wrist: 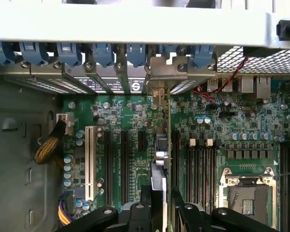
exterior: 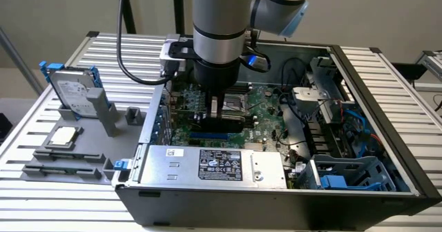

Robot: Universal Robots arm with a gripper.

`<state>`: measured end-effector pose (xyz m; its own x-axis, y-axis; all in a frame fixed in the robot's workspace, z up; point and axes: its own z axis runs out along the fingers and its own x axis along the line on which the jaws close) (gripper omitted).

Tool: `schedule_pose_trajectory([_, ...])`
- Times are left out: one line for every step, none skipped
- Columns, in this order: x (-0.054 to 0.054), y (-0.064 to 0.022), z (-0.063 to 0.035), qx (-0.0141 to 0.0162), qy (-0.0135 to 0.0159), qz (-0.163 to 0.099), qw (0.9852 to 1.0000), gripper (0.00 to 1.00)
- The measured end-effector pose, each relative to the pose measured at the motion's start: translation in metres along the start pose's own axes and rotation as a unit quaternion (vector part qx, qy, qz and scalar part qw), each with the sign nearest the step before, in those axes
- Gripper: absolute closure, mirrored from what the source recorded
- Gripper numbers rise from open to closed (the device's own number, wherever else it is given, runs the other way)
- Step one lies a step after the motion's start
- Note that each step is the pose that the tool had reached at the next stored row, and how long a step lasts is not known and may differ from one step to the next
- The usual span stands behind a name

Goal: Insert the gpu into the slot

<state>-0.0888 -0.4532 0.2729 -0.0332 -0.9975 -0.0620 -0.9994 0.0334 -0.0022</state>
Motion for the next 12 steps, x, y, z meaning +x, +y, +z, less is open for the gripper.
schedule_pose_trajectory([0.0000,0.0000,0.0002,0.0001,0.0001,0.001,1.0000,0.74])
schedule_pose_trajectory([0.0000,0.0001,0.0005,0.0001,0.0000,0.002,1.0000,0.74])
schedule_pose_trajectory([0.0000,0.0003,0.0010,0.0003,-0.0001,0.003,1.0000,0.74])
schedule_pose_trajectory([0.0001,0.0007,0.0014,0.0003,-0.0001,0.004,1.0000,0.74])
schedule_pose_trajectory([0.0001,0.0010,0.0019,0.0004,-0.0001,0.005,1.0000,0.74])
schedule_pose_trajectory([0.0002,0.0012,0.0023,0.0004,-0.0001,0.006,1.0000,0.74])
schedule_pose_trajectory([0.0002,0.0014,0.0028,0.0005,-0.0001,0.007,1.0000,0.74])
schedule_pose_trajectory([0.0002,0.0015,0.0033,0.0005,-0.0001,0.008,1.0000,0.74])
schedule_pose_trajectory([0.0003,0.0015,0.0037,0.0006,0.0000,0.008,1.0000,0.74])
schedule_pose_trajectory([0.0003,0.0017,0.0042,0.0006,0.0000,0.009,1.0000,0.74])
schedule_pose_trajectory([0.0003,0.0018,0.0047,0.0007,0.0000,0.010,0.9999,0.74])
schedule_pose_trajectory([0.0004,0.0019,0.0054,0.0007,0.0000,0.010,0.9999,0.74])
